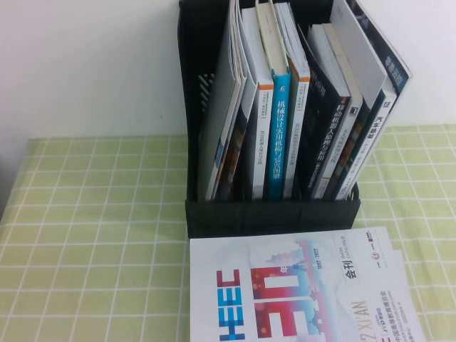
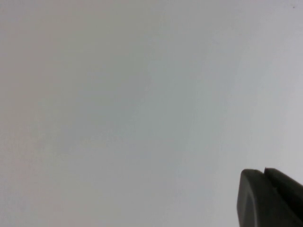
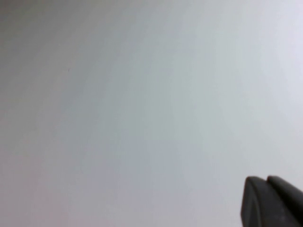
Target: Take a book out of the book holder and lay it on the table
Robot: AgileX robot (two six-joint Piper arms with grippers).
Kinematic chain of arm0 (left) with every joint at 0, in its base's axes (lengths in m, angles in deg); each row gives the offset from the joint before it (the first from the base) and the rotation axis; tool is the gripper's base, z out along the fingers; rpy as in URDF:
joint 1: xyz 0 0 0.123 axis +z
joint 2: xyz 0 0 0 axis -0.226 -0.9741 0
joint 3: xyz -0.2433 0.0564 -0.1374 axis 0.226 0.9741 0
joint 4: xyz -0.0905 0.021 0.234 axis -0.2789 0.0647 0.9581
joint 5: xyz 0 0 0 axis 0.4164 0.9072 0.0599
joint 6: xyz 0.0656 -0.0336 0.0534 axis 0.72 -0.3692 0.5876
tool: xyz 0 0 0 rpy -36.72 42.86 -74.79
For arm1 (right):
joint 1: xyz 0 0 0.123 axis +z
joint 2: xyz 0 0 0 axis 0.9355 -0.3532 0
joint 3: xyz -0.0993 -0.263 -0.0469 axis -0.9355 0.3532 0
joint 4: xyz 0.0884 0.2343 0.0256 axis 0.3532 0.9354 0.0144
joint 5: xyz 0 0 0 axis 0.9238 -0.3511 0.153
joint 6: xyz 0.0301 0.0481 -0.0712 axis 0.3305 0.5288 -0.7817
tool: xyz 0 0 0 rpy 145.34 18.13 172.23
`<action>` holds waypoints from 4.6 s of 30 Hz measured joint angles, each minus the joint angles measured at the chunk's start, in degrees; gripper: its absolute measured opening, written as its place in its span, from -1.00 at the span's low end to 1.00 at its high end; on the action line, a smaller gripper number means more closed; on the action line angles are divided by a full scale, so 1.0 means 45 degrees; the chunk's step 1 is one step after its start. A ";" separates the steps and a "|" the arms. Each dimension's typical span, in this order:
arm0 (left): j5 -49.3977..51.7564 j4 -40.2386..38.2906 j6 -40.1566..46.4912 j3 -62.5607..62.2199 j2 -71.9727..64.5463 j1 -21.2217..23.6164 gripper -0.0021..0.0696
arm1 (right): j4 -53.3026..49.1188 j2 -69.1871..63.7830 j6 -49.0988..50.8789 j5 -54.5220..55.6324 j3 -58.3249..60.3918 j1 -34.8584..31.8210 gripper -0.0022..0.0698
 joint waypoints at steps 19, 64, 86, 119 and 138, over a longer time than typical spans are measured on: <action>0.9167 0.0044 -0.0959 -0.4990 -0.5256 -0.1889 -0.95 | -0.1919 -0.2570 0.0253 -1.1481 -0.7322 0.0000 -0.95; 1.1805 -0.5097 1.4122 -1.3203 -1.7779 -0.7625 -0.95 | 2.0622 -1.4227 -2.3936 -1.2636 -0.8298 0.4443 -0.74; 1.0596 -1.0969 2.0198 -1.4271 -2.0017 -0.5874 -0.95 | 2.0752 -1.4227 -2.5169 -1.4277 -0.8324 0.4544 -0.74; 0.8132 -1.1174 2.0410 -1.4271 -2.0441 -0.5874 -0.95 | 2.0920 -2.1042 -2.4884 -1.2179 -1.4662 0.6641 -0.03; 0.8098 -1.1207 2.0431 -1.4271 -2.0441 -0.5874 -0.95 | 2.0968 -2.2343 -2.4827 -1.1082 -1.5696 0.6696 0.10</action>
